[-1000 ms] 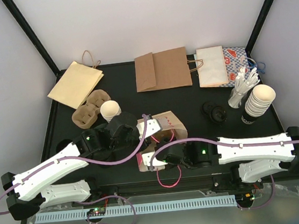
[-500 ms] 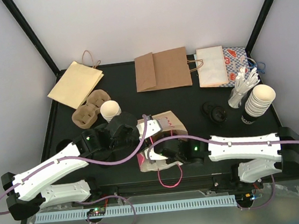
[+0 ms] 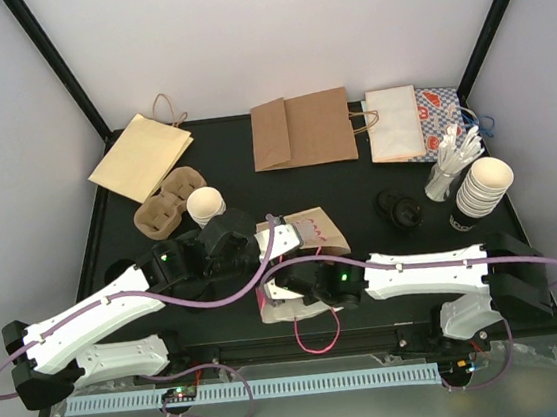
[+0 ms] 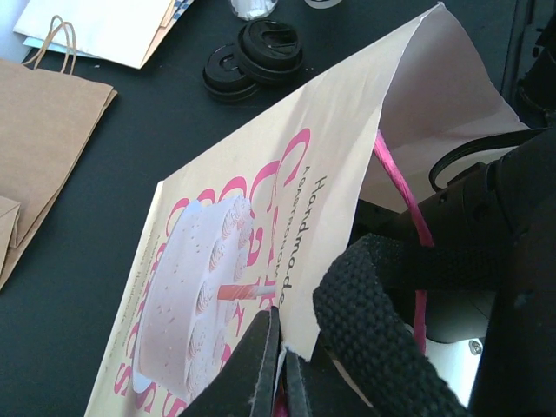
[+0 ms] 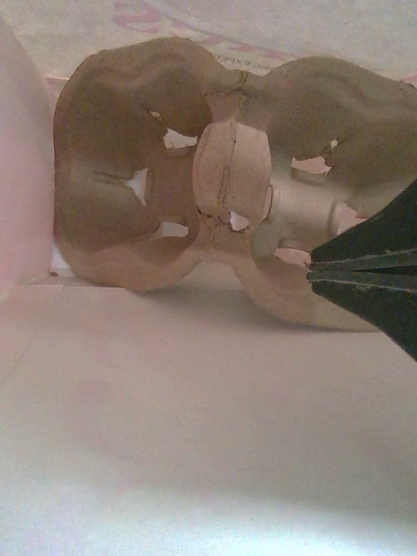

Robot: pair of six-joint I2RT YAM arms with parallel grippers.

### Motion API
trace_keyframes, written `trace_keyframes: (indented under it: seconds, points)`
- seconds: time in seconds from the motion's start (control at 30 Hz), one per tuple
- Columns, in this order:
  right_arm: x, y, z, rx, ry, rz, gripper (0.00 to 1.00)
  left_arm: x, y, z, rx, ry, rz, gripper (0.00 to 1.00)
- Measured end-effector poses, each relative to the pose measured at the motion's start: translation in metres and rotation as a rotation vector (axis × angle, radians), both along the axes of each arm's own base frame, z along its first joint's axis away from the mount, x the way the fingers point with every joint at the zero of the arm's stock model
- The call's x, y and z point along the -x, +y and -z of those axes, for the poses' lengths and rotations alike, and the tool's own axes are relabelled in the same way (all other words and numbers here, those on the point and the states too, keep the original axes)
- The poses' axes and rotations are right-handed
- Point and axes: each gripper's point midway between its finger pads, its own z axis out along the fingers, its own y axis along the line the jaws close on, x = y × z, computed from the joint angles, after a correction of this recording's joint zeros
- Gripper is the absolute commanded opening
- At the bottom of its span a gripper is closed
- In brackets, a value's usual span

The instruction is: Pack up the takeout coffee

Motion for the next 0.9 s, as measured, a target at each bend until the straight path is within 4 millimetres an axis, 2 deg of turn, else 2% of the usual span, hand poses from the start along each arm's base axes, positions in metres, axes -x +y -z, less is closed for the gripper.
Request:
trace_keyframes:
  seconds: [0.23, 0.57, 0.73, 0.9]
  points:
    - [-0.004, 0.0, -0.001, -0.006, -0.02, 0.018, 0.01, -0.005, 0.002, 0.0, 0.001, -0.001, -0.039, 0.01]
    - [0.001, 0.006, -0.001, -0.033, 0.008, 0.024, 0.01, -0.013, 0.006, 0.0, -0.001, -0.002, -0.106, 0.01]
    - [0.009, 0.006, 0.008, -0.025, -0.01, 0.008, 0.01, -0.016, 0.007, -0.001, 0.002, -0.001, -0.123, 0.02]
    - [0.01, -0.004, 0.018, -0.012, -0.059, 0.012, 0.01, -0.021, 0.009, -0.001, 0.001, 0.008, -0.146, 0.02]
